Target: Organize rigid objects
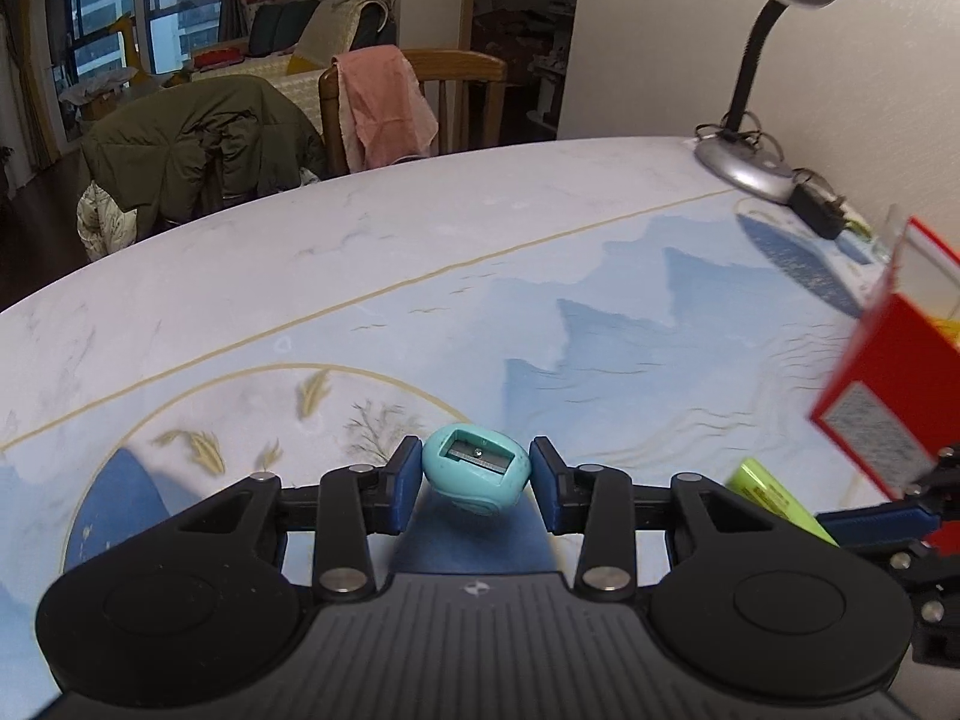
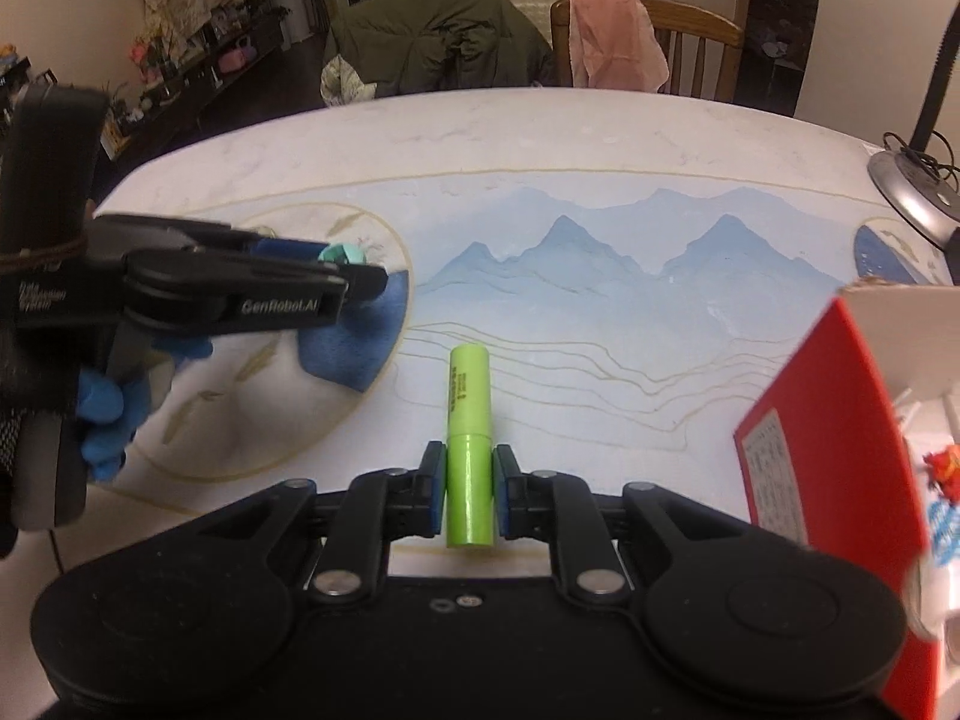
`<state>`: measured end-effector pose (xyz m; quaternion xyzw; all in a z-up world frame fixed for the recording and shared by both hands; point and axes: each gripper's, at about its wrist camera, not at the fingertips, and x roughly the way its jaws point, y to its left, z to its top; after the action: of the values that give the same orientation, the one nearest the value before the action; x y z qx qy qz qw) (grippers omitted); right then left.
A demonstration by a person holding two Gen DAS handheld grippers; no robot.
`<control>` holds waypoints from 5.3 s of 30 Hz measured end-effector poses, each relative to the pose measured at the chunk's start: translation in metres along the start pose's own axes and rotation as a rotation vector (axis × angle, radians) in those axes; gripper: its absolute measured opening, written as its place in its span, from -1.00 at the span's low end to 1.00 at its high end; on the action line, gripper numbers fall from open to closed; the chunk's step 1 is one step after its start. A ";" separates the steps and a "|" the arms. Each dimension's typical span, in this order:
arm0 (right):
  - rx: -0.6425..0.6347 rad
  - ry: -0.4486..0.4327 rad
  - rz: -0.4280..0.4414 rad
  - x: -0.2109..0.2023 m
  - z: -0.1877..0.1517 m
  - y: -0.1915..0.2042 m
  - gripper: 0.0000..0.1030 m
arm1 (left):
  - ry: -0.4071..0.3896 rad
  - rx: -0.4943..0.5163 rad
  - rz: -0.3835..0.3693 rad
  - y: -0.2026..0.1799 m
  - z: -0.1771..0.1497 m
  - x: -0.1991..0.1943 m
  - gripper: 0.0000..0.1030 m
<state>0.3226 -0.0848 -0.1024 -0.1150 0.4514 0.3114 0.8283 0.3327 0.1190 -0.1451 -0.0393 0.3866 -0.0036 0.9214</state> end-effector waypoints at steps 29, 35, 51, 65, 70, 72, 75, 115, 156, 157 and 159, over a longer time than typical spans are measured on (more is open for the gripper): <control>0.072 -0.196 0.014 -0.148 -0.027 -0.062 -0.72 | -0.102 0.049 -0.103 -0.149 0.014 -0.142 -0.25; 0.083 -0.207 -0.003 -0.160 -0.036 -0.103 -0.72 | -0.093 0.069 -0.119 -0.197 0.018 -0.135 -0.25; 0.119 -0.175 -0.042 -0.167 -0.058 -0.213 -0.72 | 0.000 0.131 -0.151 -0.298 0.035 -0.067 -0.26; 0.133 -0.095 -0.064 -0.135 -0.062 -0.276 -0.71 | 0.165 0.231 -0.135 -0.350 0.047 0.017 -0.25; 0.092 -0.052 -0.048 -0.122 -0.064 -0.280 -0.72 | 0.232 0.227 -0.134 -0.354 0.051 0.043 -0.25; 0.082 -0.034 -0.056 -0.116 -0.066 -0.283 -0.72 | 0.258 0.221 -0.130 -0.354 0.052 0.053 -0.25; 0.072 -0.014 -0.052 -0.110 -0.066 -0.285 -0.72 | 0.298 0.216 -0.117 -0.354 0.054 0.065 -0.25; 0.058 -0.067 0.011 -0.133 -0.069 -0.284 0.06 | 0.210 0.062 -0.182 -0.334 0.059 0.019 -0.03; 0.192 -0.374 -0.031 -0.236 -0.111 -0.191 0.99 | -0.122 0.088 -0.197 -0.287 0.013 -0.145 0.98; 0.193 -0.377 -0.035 -0.238 -0.112 -0.189 0.99 | -0.127 0.088 -0.195 -0.286 0.012 -0.147 0.98; 0.196 -0.387 -0.039 -0.242 -0.114 -0.185 0.99 | -0.133 0.088 -0.202 -0.285 0.010 -0.150 0.98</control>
<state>0.2643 -0.3827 0.0146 0.0193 0.3099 0.2664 0.9125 0.2408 -0.1590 -0.0099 -0.0376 0.3184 -0.1107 0.9407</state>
